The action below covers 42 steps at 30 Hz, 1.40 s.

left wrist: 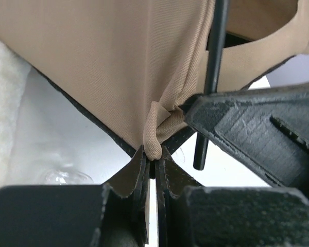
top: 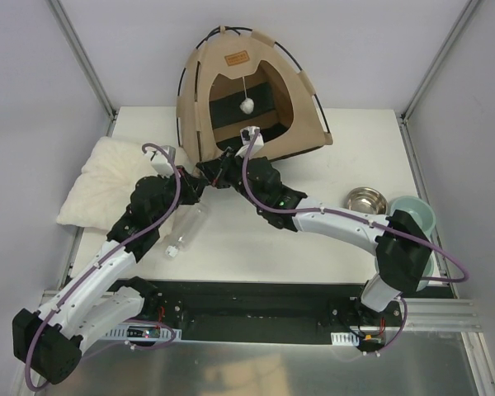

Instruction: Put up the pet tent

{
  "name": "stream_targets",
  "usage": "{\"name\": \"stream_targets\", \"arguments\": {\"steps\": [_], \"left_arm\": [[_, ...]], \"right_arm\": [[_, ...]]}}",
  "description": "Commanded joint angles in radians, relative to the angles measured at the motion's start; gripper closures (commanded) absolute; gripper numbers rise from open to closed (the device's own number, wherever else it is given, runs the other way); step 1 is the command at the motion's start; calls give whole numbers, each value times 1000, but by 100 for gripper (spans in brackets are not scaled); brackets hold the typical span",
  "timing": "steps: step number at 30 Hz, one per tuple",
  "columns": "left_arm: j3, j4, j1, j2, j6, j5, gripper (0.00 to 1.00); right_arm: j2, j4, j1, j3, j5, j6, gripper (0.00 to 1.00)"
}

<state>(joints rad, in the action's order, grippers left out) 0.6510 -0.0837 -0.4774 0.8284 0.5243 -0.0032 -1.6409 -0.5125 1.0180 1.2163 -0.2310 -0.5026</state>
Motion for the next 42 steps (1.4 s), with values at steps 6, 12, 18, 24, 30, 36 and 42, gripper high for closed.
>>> {"name": "stream_targets", "arguments": {"steps": [6,12,18,24,30,36,42], "left_arm": [[-89,-40,-7,-104,-319,172,100],[-211,-157,-7,-192,-458,224,100],[-251,-177,-7,-219,-567,216,100],[-251,-183,-7,-216,-590,236,100],[-240,-191,-7,-210,-581,229,100],[-206,-189,-7,-193,-529,220,100],[-194,-217,-7,-183,-477,207,100]], "right_arm": [[-22,-107,-85,146,-97,110,100],[-30,-110,-95,170,-94,101,100],[-39,-110,-93,193,-82,93,100],[-56,-101,-93,198,-87,93,100],[-65,-86,-91,195,-61,91,100],[-24,-83,-84,123,-25,98,100],[18,-84,-78,66,-22,98,100]]}}
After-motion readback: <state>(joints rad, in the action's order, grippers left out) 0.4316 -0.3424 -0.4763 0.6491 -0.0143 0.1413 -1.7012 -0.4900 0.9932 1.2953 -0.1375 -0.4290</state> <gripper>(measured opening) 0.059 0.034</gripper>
